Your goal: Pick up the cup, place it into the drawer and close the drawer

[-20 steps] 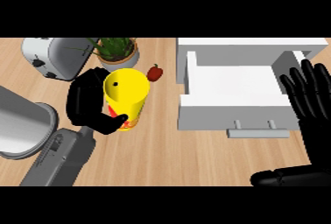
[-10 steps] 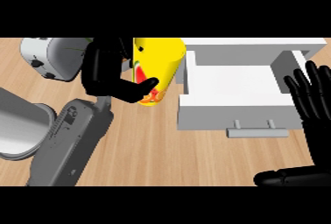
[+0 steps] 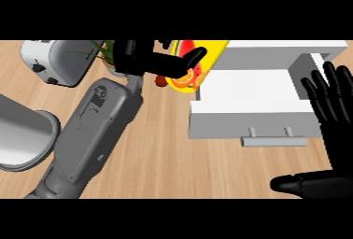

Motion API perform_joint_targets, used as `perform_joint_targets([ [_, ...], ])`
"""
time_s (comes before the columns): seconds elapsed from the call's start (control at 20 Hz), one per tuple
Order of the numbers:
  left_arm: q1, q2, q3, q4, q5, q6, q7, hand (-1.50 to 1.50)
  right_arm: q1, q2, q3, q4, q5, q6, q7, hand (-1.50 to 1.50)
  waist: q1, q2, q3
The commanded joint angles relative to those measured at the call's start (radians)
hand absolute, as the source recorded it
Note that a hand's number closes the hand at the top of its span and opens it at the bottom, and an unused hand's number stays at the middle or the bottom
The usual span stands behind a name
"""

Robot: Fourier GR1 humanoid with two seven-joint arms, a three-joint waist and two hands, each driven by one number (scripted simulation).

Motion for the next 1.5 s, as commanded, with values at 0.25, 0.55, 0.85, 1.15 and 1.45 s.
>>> perform_joint_targets([
  [0.25,-0.225,-0.070,0.047,0.246,-0.084,0.054,0.047,1.50,0.002,0.014,0.018,-0.008,0.017,-0.016,0.013,-1.50,-0.007,0.002,0.000],
  [0.55,-0.276,-0.077,0.019,0.440,-0.006,0.055,-0.078,1.50,-0.007,0.000,0.002,0.045,0.019,0.015,-0.045,-1.50,-0.017,0.006,0.000],
  [0.85,-0.323,-0.077,-0.050,0.617,0.086,0.075,-0.165,1.50,0.004,0.002,0.015,0.029,0.016,0.022,-0.040,-1.50,-0.036,0.010,0.000],
  [1.15,-0.376,-0.077,-0.164,0.660,0.159,0.087,-0.129,1.50,0.029,0.016,0.029,0.022,0.025,0.023,-0.051,-1.50,-0.039,0.007,0.000],
  [1.45,-0.391,-0.077,-0.305,0.726,0.227,0.158,-0.154,1.50,0.008,0.010,0.035,0.025,-0.005,0.046,-0.049,-1.50,-0.092,0.019,0.001],
])
